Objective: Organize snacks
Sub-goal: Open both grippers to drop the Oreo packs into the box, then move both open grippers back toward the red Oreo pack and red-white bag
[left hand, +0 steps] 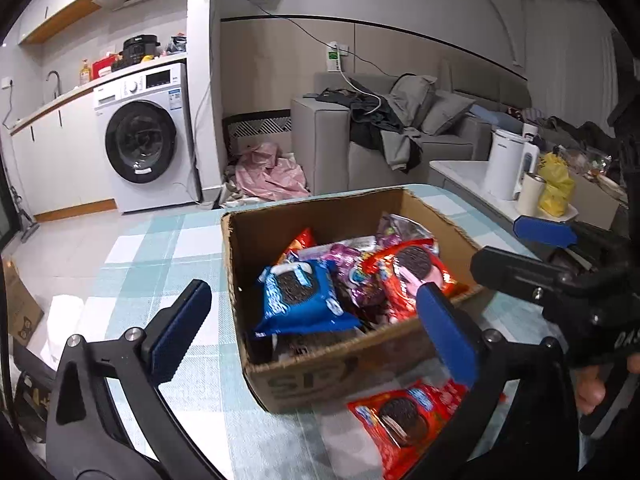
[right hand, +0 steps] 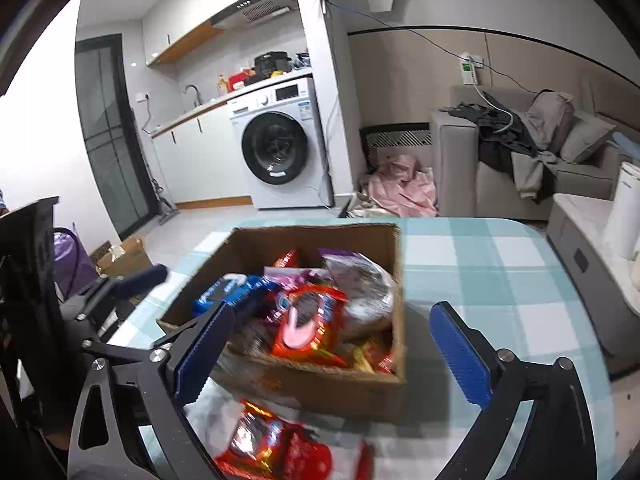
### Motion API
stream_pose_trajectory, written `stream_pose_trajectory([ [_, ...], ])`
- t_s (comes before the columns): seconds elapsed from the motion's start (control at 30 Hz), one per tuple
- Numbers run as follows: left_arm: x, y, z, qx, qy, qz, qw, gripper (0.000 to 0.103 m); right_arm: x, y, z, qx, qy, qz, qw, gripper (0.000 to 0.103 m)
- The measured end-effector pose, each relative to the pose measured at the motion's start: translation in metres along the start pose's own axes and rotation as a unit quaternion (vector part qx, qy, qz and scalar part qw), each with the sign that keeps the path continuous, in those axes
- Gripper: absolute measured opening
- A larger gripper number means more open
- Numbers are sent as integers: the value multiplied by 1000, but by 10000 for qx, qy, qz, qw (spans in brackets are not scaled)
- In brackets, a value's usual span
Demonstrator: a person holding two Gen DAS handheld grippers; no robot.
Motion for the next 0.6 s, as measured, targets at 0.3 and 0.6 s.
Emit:
stream_pose_trajectory([
  [0.3,31,-14,-1,169,-62,234,9996,102,29,-11,-12,-125,-109,190,9997,103],
  [0.6,35,-41,-2,394,-177,461,9980,102,33,-38,-14,-221,-82,480,9986,103],
])
Point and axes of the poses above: each gripper's, at about its wrist camera, not at the fingertips, and x roughly against the way its jaws point, z to its left, y to its top, the point moved 2 cm from there along -x, roughly the way its jaws point, and after that the axes turned 7 degrees about -x, right-handed, at the moved point
